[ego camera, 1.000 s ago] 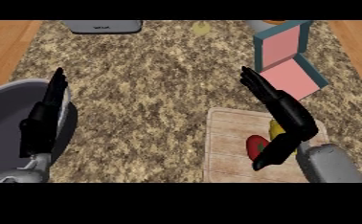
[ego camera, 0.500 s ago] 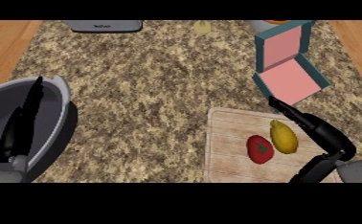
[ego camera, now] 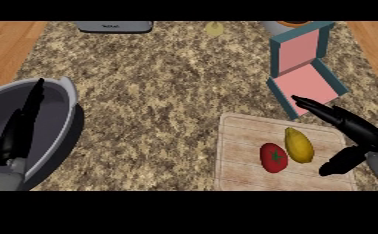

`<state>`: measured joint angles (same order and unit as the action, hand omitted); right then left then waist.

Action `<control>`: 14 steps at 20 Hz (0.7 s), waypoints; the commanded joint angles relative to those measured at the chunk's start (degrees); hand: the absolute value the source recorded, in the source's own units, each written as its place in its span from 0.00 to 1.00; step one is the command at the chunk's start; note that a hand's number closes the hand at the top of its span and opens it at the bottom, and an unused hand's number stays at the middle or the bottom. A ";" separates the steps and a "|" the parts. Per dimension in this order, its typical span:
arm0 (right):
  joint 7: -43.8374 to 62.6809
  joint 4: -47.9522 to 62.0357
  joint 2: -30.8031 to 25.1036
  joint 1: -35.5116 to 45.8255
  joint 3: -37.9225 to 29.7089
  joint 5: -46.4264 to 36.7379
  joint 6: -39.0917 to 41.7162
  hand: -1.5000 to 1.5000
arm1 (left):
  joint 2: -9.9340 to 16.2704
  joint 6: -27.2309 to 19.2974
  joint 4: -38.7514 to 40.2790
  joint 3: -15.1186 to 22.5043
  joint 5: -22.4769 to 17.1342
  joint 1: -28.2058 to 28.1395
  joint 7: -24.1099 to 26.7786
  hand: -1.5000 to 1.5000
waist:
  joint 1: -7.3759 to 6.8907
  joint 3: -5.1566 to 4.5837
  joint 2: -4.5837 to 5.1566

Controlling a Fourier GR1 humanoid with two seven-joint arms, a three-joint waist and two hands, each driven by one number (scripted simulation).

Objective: Pick the tomato from the cutting board and place it in the cardboard box

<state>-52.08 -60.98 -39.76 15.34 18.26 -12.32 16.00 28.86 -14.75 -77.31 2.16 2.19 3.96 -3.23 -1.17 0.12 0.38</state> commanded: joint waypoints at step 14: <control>11.50 -2.38 1.75 11.80 12.85 -23.21 8.08 0.00 | 0.35 3.31 -1.22 -3.02 1.25 0.24 -2.02 0.50 | 0.66 -0.12 -0.39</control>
<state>-42.50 -63.64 -40.30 25.57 30.10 -32.21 20.31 29.10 -12.63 -77.00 -0.06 3.17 5.20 -4.70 -0.55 -0.01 0.00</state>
